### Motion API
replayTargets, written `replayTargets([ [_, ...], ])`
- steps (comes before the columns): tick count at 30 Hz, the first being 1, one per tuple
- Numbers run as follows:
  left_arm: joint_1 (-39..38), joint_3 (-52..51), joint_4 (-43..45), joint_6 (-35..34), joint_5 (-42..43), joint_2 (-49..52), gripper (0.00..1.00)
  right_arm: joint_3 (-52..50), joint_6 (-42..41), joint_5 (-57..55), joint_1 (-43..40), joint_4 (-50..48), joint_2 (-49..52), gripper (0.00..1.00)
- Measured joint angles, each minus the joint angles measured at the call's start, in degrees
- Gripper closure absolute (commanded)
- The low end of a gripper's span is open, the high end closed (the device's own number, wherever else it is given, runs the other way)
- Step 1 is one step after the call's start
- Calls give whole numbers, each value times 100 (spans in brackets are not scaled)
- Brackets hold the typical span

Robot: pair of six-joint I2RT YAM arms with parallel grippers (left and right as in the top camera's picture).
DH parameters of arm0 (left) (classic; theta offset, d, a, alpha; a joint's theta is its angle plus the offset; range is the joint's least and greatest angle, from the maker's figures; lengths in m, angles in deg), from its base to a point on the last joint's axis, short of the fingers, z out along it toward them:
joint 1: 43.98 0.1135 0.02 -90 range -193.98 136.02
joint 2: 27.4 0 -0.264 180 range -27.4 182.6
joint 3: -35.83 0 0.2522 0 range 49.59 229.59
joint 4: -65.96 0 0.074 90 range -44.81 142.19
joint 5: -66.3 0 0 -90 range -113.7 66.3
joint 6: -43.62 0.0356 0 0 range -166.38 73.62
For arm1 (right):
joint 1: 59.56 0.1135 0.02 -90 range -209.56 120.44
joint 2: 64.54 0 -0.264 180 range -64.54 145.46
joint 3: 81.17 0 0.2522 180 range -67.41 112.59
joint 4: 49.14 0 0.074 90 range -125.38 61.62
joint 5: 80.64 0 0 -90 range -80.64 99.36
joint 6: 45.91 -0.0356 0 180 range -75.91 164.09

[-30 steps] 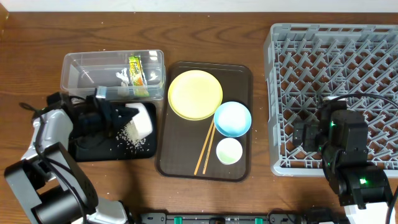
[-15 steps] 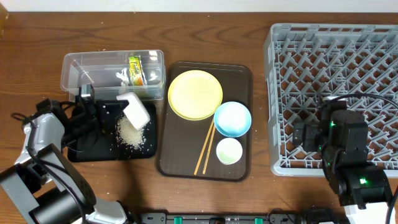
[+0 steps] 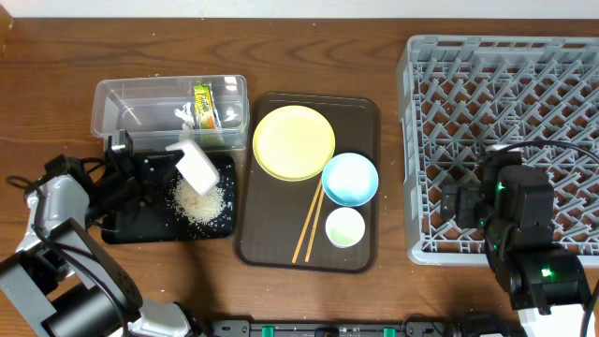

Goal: Sort waste into correct bins and load items into the dishwasher rack
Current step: 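Tip the white bowl over the black tray to dump the rice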

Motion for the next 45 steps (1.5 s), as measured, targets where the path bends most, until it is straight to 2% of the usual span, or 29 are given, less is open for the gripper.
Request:
replayTargets([
  [7, 11, 0, -4, -168, 15, 0, 94, 0, 0, 0, 0, 0, 0, 1],
  [17, 11, 0, -11, -1029, 17, 0, 94, 0, 0, 0, 0, 11, 0, 1],
  [39, 11, 0, -13, -1198, 17, 0, 94, 0, 0, 0, 0, 61, 0, 1],
  [45, 11, 0, -76, -1646, 17, 2, 94, 0, 0, -2, 0, 61, 0, 1],
])
